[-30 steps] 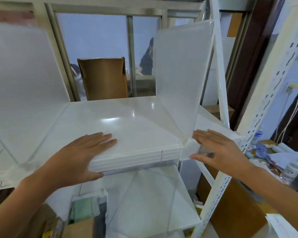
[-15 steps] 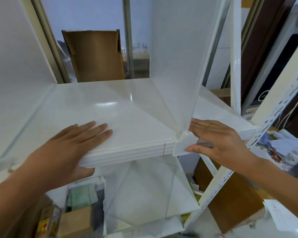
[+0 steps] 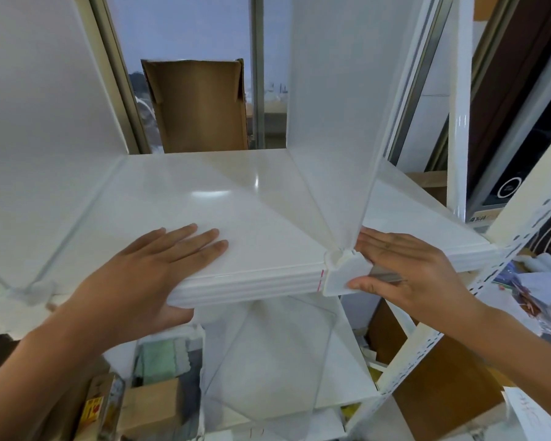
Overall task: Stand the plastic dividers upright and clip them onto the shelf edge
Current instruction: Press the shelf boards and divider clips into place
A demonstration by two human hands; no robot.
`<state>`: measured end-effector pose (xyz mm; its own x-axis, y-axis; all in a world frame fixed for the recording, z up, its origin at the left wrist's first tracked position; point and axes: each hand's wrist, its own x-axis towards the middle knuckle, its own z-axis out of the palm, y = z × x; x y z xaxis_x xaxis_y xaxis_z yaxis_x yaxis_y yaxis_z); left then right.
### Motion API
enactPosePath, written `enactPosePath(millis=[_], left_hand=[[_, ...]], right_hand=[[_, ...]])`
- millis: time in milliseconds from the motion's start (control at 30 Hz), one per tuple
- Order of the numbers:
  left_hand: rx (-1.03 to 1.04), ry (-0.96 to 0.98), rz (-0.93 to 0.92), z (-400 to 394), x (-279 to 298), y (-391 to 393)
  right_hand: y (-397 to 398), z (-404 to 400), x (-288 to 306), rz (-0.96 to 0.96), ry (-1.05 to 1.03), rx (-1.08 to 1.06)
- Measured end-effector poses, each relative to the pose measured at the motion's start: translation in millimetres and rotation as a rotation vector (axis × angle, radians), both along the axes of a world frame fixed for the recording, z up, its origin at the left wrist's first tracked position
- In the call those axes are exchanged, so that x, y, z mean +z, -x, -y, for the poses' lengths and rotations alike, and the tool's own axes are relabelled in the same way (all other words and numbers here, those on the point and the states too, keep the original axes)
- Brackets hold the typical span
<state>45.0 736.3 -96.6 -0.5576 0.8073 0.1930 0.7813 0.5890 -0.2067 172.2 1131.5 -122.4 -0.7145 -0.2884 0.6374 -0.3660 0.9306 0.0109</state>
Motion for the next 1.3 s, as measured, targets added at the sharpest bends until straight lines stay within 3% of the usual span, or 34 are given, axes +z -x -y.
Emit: enactPosePath(millis=[667,800,900,1000,1133,1300], left_hand=[[-0.041,-0.071,0.06,6,2,-5],[-0.09,-0.318,0.067,26,-4,-34],[-0.17,-0.526,0.027,60,-26,-73],[-0.182,-0.627,-0.051,122,-51,-89],[-0.03,-0.678,-0.086,236,-59,-68],[0.188,-0.643,-0.165,372,-19,-16]], right_hand=[[-16,28,5,0.008,0.154,-0.089],[-44,70,-4,-0.141,0.37,-0.202],[-49,133,-12,-0.023,0.392,-0.117],[-34,215,-11,-0.024,0.423,0.041],[4,293,-5,0.029,0.288,0.121],[57,354,4,0.115,0.05,0.006]])
